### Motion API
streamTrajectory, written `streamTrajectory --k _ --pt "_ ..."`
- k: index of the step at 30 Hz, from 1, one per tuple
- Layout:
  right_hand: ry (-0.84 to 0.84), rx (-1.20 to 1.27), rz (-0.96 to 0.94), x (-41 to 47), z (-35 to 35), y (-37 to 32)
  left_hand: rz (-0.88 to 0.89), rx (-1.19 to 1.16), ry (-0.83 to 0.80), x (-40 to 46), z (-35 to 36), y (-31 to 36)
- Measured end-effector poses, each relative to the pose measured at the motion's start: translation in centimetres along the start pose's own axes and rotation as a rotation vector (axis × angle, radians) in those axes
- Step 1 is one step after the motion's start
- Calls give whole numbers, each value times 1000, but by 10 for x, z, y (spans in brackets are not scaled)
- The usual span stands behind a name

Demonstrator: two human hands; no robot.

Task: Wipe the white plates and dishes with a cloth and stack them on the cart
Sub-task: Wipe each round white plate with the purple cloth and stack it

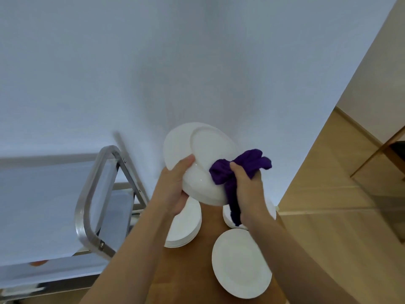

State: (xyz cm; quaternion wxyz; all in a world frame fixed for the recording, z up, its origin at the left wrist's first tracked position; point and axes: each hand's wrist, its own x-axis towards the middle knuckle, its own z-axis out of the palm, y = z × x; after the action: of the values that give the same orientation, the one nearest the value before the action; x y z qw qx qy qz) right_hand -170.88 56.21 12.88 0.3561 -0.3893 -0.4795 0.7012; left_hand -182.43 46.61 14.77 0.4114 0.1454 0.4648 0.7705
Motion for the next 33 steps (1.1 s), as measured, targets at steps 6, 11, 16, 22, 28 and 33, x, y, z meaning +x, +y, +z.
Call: streamTrajectory --k 6,11,16,22,28,33 --pt "2 -15 89 -13 16 21 97 257 112 -4 12 -22" --pt "36 -99 -5 21 -1 -10 105 357 -85 -16 3 -13" --pt "-158 -304 -190 33 10 -25 71 420 -174 -17 3 -14" --pt "-454 -346 -225 11 18 -9 91 272 -65 -11 -11 -8" --pt "-636 -428 -275 -1 -3 11 -2 135 95 -13 -31 -10" --pt "-558 -637 -376 7 -25 28 -54 135 80 -17 -53 4"
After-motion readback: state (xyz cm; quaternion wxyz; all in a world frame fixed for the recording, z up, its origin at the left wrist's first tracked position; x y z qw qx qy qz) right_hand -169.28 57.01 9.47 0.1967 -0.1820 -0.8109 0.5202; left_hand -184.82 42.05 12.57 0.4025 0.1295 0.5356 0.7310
